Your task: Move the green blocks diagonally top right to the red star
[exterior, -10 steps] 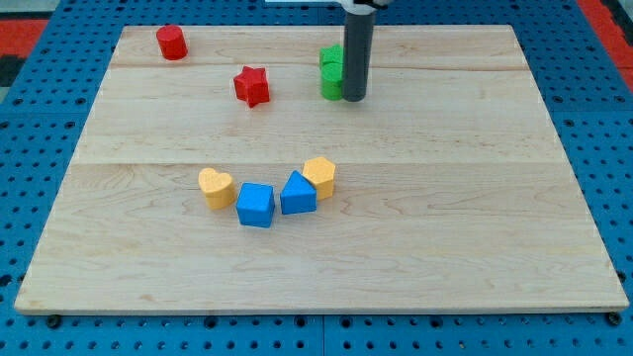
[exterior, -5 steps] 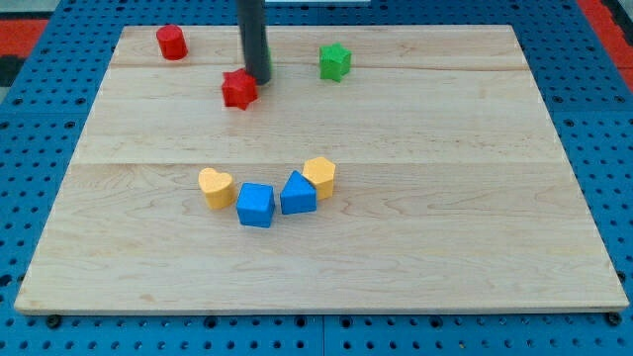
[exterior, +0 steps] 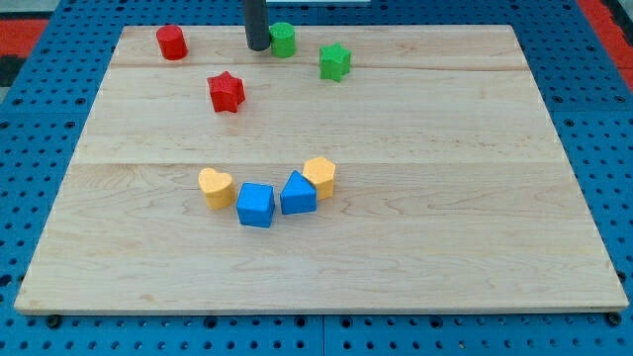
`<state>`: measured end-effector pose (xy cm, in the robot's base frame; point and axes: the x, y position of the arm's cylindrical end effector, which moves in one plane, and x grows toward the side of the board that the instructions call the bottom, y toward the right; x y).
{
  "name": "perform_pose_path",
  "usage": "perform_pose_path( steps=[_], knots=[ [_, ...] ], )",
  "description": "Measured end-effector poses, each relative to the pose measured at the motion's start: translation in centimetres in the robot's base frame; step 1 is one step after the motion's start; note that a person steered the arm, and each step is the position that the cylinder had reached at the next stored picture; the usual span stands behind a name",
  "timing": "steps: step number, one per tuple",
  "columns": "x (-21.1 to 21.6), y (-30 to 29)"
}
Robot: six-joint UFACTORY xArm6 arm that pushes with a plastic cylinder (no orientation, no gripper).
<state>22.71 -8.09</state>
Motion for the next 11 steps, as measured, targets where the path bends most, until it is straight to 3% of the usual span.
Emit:
perform_pose_path(
  steps=[3,5,8,11],
  knots=[
    [-3.5,1.7],
    [-3.2,5.0],
    [-2.7,5.0],
    [3.8,5.7]
  ],
)
